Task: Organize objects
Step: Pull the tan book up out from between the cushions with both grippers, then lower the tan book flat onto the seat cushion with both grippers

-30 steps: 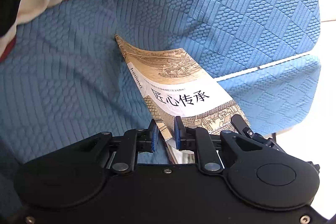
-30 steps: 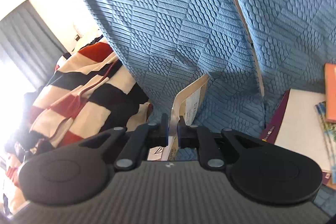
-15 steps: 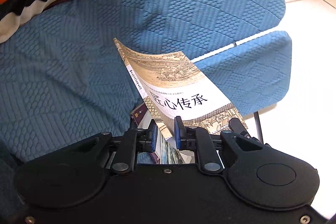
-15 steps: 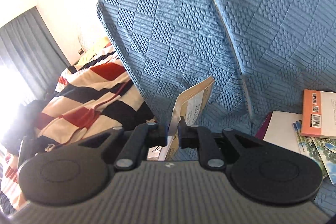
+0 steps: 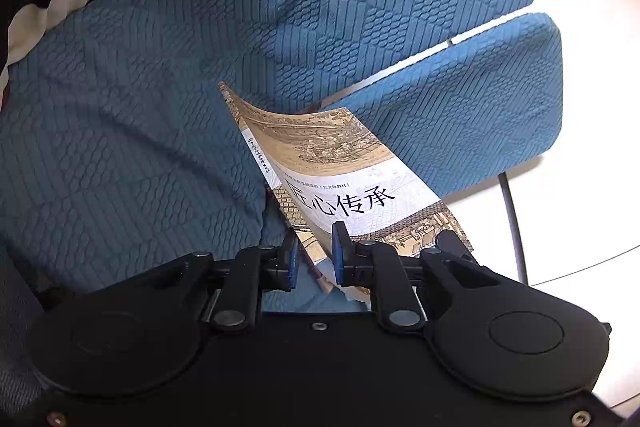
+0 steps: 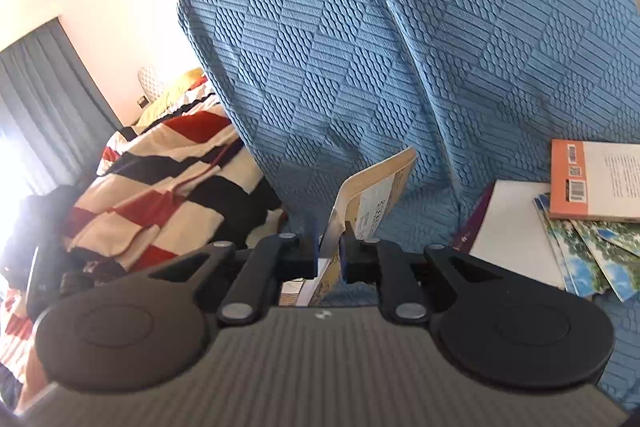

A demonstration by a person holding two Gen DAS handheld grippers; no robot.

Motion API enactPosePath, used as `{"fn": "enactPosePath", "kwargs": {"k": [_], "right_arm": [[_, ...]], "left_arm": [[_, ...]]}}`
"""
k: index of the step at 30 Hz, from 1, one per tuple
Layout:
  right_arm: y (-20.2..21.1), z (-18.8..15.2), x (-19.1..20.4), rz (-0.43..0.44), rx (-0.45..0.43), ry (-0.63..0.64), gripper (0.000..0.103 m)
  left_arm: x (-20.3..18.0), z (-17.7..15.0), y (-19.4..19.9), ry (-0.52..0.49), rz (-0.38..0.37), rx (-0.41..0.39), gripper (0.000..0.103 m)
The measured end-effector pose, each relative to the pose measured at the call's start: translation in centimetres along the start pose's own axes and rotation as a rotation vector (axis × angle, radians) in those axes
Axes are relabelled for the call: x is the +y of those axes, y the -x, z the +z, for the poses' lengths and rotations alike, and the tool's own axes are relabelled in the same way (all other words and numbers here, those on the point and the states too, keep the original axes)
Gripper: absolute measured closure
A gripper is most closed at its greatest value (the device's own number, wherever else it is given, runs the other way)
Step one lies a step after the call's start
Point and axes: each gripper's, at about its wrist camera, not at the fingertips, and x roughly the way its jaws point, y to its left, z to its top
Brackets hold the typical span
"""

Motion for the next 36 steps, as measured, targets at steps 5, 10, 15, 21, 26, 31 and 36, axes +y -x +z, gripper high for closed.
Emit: {"fn": "enactPosePath", "kwargs": {"k": [5,10,15,21,26,31,36], "right_arm": [[0.0,-2.5,-1.1,-0.009,0.026,0.005,0.088],[-0.3,-5.1,-1.6,-0.020,0.054,0.028,0.087],[0.1,-7.2,-2.4,-0.045,0.068,0.016,0.086],[0.4,-9.7,-4.7,-0.061,0.139,-0.086,0.086],[-0.2,-11.6,-5.6,-0.083,0.197,-0.112,0.086],[-0.8,-11.9,-5.6,-0.073,0.228,-0.087,0.086],[-1.7,-12.1,-5.0,-0.053,0.260,-0.038,0.086]], "left_arm": [[1.4,-1.1,-0.9,-0.015,0.038,0.022,0.088],[2.7,-2.0,-1.3,0.001,0.074,0.015,0.089],[3.2,-3.3,-1.5,-0.017,0.129,0.026,0.090],[3.3,-5.1,-2.8,-0.099,0.247,0.087,0.088],[3.6,-6.4,-4.1,-0.139,0.328,0.130,0.088],[3.7,-7.6,-4.1,-0.174,0.360,0.131,0.089],[3.7,-7.9,-3.4,-0.184,0.403,0.117,0.089]]}}
